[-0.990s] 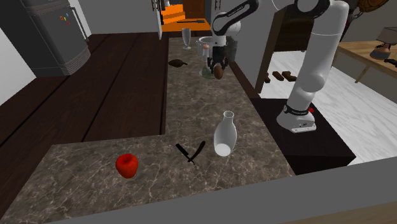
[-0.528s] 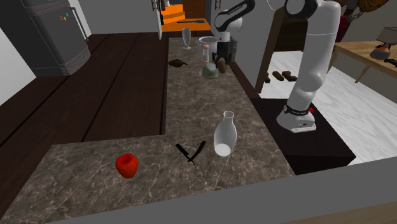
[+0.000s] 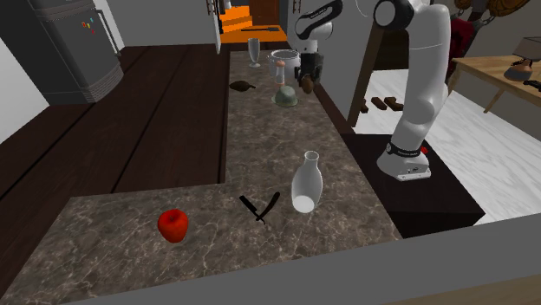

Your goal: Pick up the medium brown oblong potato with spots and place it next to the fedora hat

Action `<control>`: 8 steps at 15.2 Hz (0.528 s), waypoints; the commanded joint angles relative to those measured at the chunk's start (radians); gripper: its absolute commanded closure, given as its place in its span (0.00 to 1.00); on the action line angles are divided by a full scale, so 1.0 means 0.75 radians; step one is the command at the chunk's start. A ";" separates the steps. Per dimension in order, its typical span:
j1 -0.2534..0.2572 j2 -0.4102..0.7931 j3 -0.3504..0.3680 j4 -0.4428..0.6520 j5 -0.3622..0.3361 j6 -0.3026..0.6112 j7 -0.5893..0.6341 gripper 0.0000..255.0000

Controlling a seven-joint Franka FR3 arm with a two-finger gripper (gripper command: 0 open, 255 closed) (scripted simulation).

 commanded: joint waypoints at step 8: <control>-0.009 0.080 0.008 -0.047 0.028 0.118 -0.044 1.00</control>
